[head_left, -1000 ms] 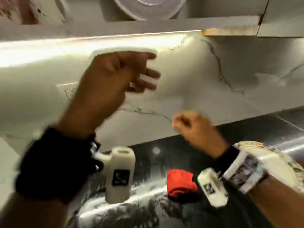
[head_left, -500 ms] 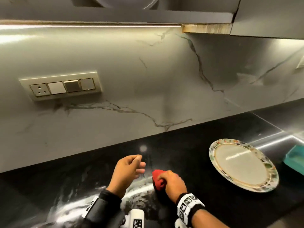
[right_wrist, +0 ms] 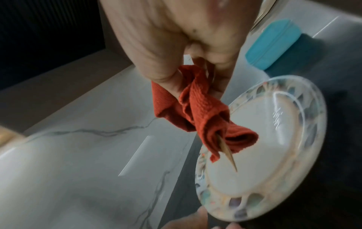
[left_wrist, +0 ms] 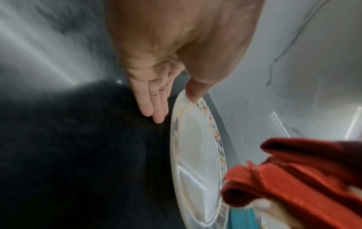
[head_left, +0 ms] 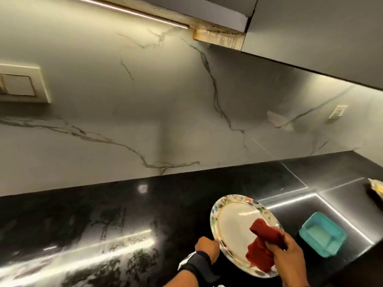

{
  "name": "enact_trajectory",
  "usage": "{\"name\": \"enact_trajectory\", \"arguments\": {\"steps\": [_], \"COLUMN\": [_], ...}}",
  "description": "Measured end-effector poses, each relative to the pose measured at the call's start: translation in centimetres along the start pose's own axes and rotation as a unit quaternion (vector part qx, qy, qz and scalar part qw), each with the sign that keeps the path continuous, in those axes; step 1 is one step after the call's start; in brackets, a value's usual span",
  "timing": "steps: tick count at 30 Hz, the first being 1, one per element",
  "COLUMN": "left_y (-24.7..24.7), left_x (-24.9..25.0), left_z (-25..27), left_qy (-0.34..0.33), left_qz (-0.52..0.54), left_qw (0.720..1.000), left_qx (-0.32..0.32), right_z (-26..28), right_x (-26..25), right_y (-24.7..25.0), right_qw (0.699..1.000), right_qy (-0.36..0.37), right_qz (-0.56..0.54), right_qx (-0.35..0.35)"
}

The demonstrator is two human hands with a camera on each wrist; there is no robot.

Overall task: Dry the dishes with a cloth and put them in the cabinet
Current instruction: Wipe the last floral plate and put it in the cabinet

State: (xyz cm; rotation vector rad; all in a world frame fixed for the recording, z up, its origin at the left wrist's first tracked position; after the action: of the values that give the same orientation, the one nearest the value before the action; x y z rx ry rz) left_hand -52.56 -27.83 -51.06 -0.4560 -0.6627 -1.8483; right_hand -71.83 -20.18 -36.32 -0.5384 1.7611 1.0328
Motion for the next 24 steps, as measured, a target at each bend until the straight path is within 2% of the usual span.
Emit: {"name": "enact_trajectory", "arguments": {"steps": [1,3,6,9,11,14,16,18,20,22,24], "left_y": [-0.4,-1.5,-1.5,-1.6,-0.1,4.4,7.3,9.9,12.0,13.9,15.7], "left_x": [1.2,2.4,3.2,3.6,3.9,3.4,2.5,1.7,0.8,0.0,-0.7], "left_z": [1.9,2.7,3.3,2.8,3.6,5.8,7.6,9.6,11.5,13.7,15.9], "left_qy": [0.003,0.027,0.049,0.025,0.008,-0.012,-0.051,-0.105,-0.148,-0.182,-0.214], "left_qz": [0.019,0.026,0.014,-0.014,-0.011,0.07,0.13,0.185,0.232,0.226,0.203], "left_qw": [1.0,0.999,0.999,0.999,0.998,0.988,0.973,0.958,0.941,0.934,0.931], "left_qx": [-0.005,-0.014,0.015,0.021,0.056,0.14,0.181,0.194,0.196,0.21,0.215], "right_z": [-0.5,-1.1,-1.6,-2.1,-2.6,-3.5,-3.7,-3.8,-3.8,-3.3,-1.9], "right_x": [0.5,1.2,1.6,2.3,2.4,1.4,-0.1,-1.4,-2.3,-3.1,-5.9], "right_y": [0.9,2.4,3.5,3.2,2.3,0.1,-1.7,-4.3,-7.4,-11.0,-14.4], "right_qw": [1.0,1.0,0.999,0.999,0.999,0.998,0.995,0.984,0.975,0.964,0.954], "right_qy": [-0.004,-0.005,-0.015,-0.015,-0.009,0.014,0.033,0.057,0.043,0.036,0.062], "right_qz": [-0.007,-0.017,-0.032,-0.022,-0.006,0.035,0.085,0.144,0.169,0.185,0.186], "right_qx": [0.002,0.003,-0.002,-0.023,-0.039,-0.047,-0.051,-0.088,-0.136,-0.186,-0.225]}}
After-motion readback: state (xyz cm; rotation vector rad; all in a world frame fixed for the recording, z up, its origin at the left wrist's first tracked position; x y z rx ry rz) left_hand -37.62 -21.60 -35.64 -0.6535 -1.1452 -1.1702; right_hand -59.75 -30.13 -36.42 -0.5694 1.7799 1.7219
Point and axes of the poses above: each hand's wrist, its own z-axis away from the middle knuckle, its own y-axis out of the back of the hand, x = y × z, the point moved 4 cm from there along -z, towards the middle knuckle, and after that the axes turned 12 degrees about y, right-handed, at the moved point
